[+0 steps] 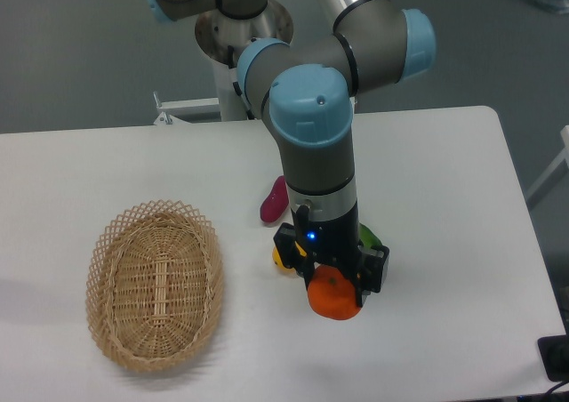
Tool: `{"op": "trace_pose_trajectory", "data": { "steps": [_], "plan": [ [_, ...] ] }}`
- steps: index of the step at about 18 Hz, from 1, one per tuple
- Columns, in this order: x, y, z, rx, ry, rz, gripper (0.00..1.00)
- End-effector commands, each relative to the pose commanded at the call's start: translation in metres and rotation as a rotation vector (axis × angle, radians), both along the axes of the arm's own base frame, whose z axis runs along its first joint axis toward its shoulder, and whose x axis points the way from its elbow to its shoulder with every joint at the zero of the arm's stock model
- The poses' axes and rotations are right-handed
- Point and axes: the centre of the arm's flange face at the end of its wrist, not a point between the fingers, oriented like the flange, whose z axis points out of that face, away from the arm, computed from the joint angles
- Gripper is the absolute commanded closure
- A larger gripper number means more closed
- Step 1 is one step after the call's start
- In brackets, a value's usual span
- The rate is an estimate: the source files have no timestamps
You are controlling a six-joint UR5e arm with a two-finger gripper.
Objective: Place the orange in the basket
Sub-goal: 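Lift the held orange slightly with the gripper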
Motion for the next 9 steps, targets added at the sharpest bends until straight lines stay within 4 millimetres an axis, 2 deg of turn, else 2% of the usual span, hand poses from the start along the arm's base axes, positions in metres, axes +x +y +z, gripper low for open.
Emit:
{"op": "trace_pose_trajectory", "data": {
  "steps": [9],
  "plan": [
    [0.0026, 0.0034, -0.0024, 0.014, -0.017, 0.049, 0.42]
  ]
}}
